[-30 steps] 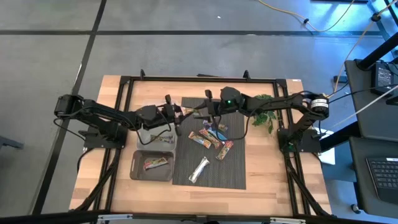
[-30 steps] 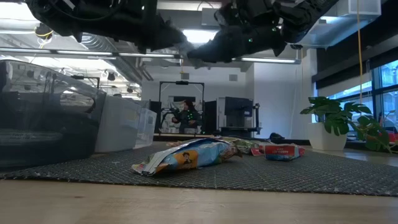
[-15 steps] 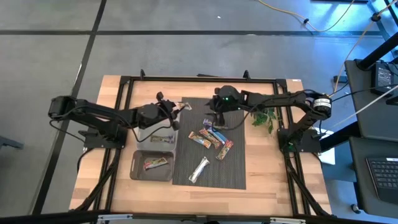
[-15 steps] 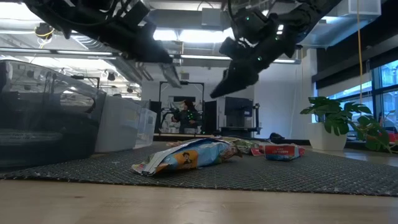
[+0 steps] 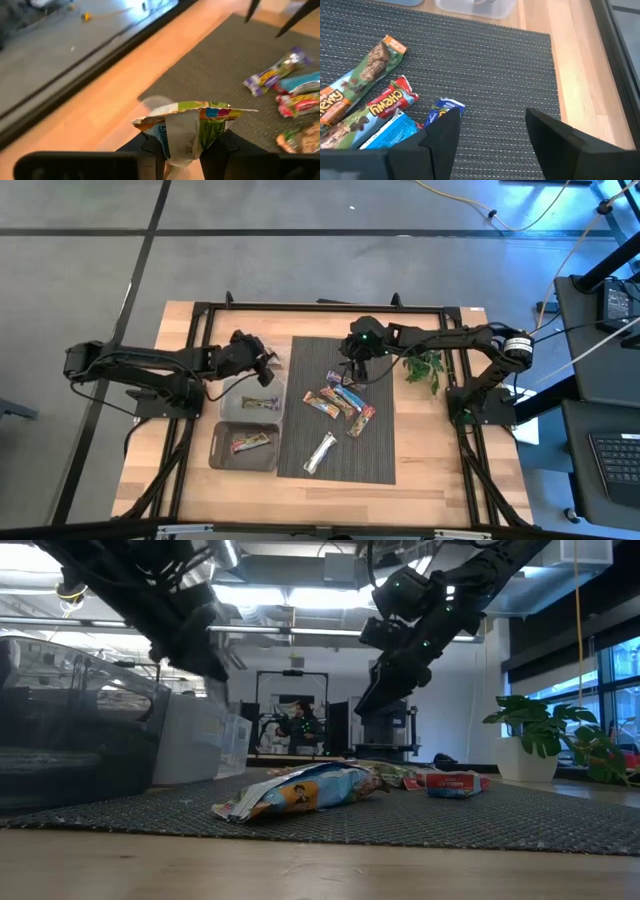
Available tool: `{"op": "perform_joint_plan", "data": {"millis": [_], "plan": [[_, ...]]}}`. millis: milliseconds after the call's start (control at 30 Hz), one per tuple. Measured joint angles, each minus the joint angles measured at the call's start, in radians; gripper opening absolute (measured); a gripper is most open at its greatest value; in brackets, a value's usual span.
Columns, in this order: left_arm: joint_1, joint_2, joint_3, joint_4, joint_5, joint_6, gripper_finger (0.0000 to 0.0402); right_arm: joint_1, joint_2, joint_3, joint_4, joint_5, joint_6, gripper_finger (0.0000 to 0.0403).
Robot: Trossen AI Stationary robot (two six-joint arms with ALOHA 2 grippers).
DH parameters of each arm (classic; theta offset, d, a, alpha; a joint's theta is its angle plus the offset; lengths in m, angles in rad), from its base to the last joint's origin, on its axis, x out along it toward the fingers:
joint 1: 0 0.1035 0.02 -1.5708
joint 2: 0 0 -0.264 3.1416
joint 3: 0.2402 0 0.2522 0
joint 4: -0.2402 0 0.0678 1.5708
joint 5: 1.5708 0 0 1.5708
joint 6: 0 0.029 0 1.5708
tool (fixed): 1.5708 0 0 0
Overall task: Pick and place Granola Bars by type
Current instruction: Put the yellow granola bar into the transparent bin
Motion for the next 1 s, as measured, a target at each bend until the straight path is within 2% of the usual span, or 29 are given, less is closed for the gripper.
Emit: {"op": "perform_joint_plan", "data": {"millis": [267, 633, 1000], "plan": [[0.054, 0.035, 0.0, -0.081, 0.076, -0.116, 0.0086, 0.0, 0.0, 0.0, 0.0, -0.001, 0.002, 0.0229], [0.078, 0.117, 0.0, -0.08, 0.083, -0.123, 0.009, 0.0, 0.0, 0.001, -0.092, -0.002, 0.002, 0.0229], [0.077, 0.126, 0.0, -0.079, 0.08, -0.085, 0.009, 0.001, 0.0, 0.001, -0.143, -0.002, 0.056, 0.0229]]}}
